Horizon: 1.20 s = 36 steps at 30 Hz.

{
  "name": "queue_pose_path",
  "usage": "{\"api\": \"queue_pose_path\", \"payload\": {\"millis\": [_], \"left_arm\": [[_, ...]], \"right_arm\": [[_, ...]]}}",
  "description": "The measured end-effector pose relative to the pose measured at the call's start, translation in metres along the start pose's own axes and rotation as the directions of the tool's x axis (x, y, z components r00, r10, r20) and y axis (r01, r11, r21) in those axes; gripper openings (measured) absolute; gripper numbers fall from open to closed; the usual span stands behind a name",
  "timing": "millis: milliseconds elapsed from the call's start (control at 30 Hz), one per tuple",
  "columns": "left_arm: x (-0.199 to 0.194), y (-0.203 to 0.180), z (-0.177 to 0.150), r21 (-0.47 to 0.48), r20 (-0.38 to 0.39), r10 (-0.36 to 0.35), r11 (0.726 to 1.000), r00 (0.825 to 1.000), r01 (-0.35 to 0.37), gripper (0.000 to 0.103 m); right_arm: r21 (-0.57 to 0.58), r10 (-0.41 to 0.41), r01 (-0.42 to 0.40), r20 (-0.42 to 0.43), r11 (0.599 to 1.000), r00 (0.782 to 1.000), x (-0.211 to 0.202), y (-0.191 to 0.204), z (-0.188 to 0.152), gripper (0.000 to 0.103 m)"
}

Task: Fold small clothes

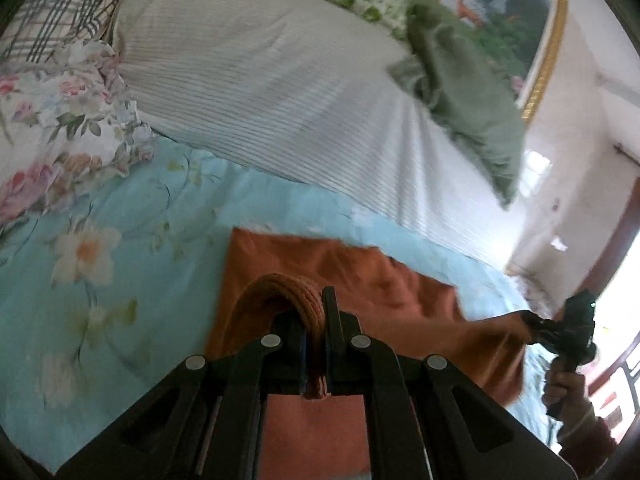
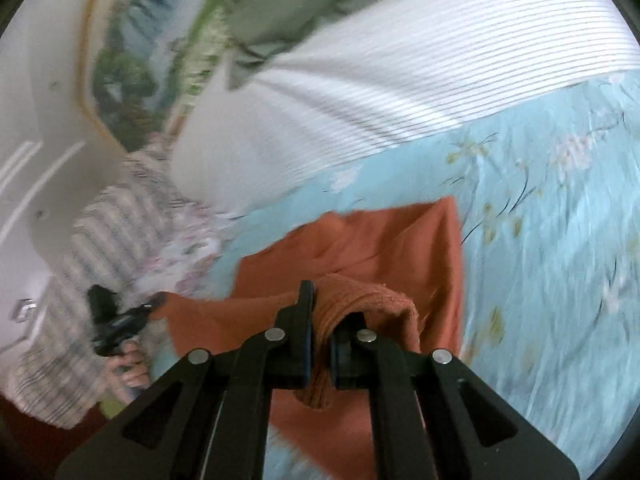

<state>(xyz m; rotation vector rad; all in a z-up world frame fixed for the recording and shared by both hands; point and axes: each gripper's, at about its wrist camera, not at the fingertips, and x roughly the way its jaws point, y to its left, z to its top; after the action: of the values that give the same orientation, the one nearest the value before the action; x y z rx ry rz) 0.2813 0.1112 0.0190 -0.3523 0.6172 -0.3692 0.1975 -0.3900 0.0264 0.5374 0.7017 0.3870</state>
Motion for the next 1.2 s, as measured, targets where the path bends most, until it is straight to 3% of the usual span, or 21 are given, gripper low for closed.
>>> {"api": "queue_pose_path", "payload": {"millis": [200, 367, 467, 533, 600, 633, 667, 700, 800, 867, 967, 1100, 1200], "left_arm": [[0.081, 0.019, 0.023, -0.008, -0.077, 0.09, 0.996, 0.993, -0.091, 0.004], [0.138, 0.035, 0.024, 0.001, -0.158, 0.155, 0.988, 0.975, -0.157, 0.005], [0.164, 0.045, 0.017, -0.01, -0.221, 0.195, 0.979, 0.956, -0.202, 0.009], [0.166, 0.05, 0.013, -0.041, -0.238, 0.191, 0.978, 0.952, -0.206, 0.01], [0.157, 0.049, 0.011, -0.059, -0.23, 0.186, 0.977, 0.955, -0.204, 0.019], [0.149, 0.046, 0.009, -0.06, -0.223, 0.186, 0.977, 0.957, -0.204, 0.029], [0.139, 0.04, 0.005, -0.053, -0.21, 0.181, 0.979, 0.961, -0.196, 0.039], [0.13, 0.035, 0.002, -0.043, -0.2, 0.174, 0.982, 0.964, -0.186, 0.041], [0.112, 0.012, -0.018, -0.01, -0.21, 0.135, 0.99, 0.968, -0.14, 0.042], [0.109, -0.005, -0.034, -0.002, -0.239, 0.08, 0.997, 0.968, -0.083, 0.043], [0.121, -0.027, -0.059, 0.025, -0.32, 0.016, 1.0, 0.947, -0.008, 0.043], [0.147, -0.044, -0.07, 0.121, -0.369, 0.085, 0.992, 0.925, -0.043, 0.043], [0.161, -0.039, -0.054, 0.118, -0.366, 0.095, 0.991, 0.926, -0.055, 0.043]], "right_arm": [[0.055, -0.091, 0.094, -0.052, 0.994, 0.995, 0.052, -0.037, 0.015, 0.007], [0.063, -0.166, 0.175, -0.127, 0.983, 0.978, 0.084, -0.055, 0.014, 0.008], [0.105, -0.172, 0.189, -0.152, 0.976, 0.973, 0.091, -0.063, 0.013, 0.009], [0.128, -0.162, 0.18, -0.137, 0.975, 0.977, 0.083, -0.062, 0.014, 0.011], [0.119, -0.198, 0.208, -0.094, 0.971, 0.976, 0.069, -0.055, 0.014, 0.027], [0.107, -0.217, 0.223, -0.061, 0.969, 0.974, 0.06, -0.049, 0.014, 0.033], [0.093, -0.228, 0.229, -0.016, 0.969, 0.973, 0.048, -0.042, 0.013, 0.044], [0.074, -0.239, 0.236, 0.026, 0.969, 0.971, 0.038, -0.033, 0.012, 0.053], [0.02, -0.189, 0.188, 0.046, 0.982, 0.981, 0.028, -0.006, 0.002, 0.053], [-0.036, -0.1, 0.099, -0.024, 0.994, 0.995, 0.04, 0.013, -0.01, 0.053], [-0.136, -0.058, 0.035, -0.165, 0.99, 0.985, 0.071, 0.035, -0.033, 0.053], [-0.262, -0.119, 0.027, -0.342, 0.965, 0.932, 0.118, 0.046, -0.059, 0.053], [-0.336, -0.213, 0.103, -0.312, 0.936, 0.926, 0.133, 0.039, -0.055, 0.05]]}}
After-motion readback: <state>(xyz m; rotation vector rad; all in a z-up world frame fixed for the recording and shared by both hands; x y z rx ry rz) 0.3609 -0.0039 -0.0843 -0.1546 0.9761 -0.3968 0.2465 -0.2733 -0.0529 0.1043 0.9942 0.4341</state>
